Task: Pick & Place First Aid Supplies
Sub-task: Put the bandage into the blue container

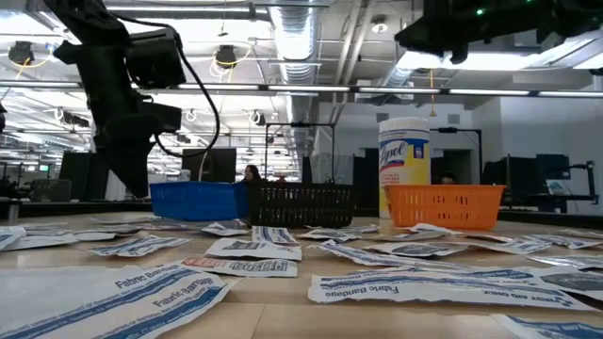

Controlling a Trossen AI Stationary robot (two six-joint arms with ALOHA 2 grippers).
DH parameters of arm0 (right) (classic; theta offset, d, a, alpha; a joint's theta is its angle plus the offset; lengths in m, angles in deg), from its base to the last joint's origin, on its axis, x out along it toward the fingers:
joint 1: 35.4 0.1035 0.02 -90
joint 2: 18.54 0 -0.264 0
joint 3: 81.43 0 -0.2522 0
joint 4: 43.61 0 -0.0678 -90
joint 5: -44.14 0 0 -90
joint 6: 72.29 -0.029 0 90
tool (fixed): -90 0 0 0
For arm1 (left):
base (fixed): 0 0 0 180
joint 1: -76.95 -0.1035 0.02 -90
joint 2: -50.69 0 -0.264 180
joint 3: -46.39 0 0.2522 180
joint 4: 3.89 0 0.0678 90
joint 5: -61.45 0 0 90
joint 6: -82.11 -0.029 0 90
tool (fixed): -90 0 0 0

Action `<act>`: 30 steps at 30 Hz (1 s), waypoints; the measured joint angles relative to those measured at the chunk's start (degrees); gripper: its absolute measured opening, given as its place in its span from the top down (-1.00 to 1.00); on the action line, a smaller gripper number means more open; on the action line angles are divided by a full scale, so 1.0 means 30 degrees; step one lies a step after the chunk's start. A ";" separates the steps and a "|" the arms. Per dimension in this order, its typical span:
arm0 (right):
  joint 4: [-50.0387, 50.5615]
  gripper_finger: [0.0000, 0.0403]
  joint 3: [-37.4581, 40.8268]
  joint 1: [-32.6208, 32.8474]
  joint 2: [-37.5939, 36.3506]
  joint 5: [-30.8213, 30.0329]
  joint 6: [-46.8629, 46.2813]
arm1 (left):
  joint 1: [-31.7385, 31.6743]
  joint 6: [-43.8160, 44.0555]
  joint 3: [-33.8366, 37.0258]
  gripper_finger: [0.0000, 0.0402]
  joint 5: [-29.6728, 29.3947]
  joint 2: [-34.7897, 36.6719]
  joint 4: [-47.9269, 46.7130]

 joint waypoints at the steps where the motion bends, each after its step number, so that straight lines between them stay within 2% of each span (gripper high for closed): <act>1: 0.0777 0.49 -0.0312 0.0000 0.0239 0.0006 -0.0019 | 0.0000 0.0000 0.0000 0.40 0.0000 -0.0209 -0.0015; 4: 0.3124 0.49 -0.1150 0.0051 0.0957 0.0080 -0.0051 | 0.0000 0.0000 0.0000 0.40 -0.0004 -0.1005 0.0125; 8: 0.5498 0.49 -0.2186 0.0164 0.2248 0.1139 -0.0051 | 0.0000 -0.0007 0.0000 0.40 -0.0195 -0.2192 0.0551; 12: 0.6528 0.49 -0.3083 0.0175 0.3666 0.2116 -0.0050 | 0.0000 -0.0097 -0.0017 0.40 -0.0326 -0.3008 0.0605; 17: 0.6892 0.49 -0.4237 0.0115 0.5462 0.2127 0.0022 | 0.0001 -0.0234 -0.0080 0.43 -0.0357 -0.3429 0.0745; 21: 0.6915 0.49 -0.5011 0.0109 0.6674 0.2127 0.0117 | 0.0010 -0.1171 -0.0073 0.60 -0.0103 -0.3408 0.0828; 26: 0.7016 0.49 -0.5895 0.0109 0.8198 0.2135 0.0124 | 0.0006 -0.1204 -0.0058 0.94 -0.0017 -0.3424 0.0927; 30: 0.7055 0.49 -0.6764 0.0088 0.9535 0.2321 0.0160 | 0.0007 -0.1304 -0.0044 0.96 -0.0080 -0.3416 0.1129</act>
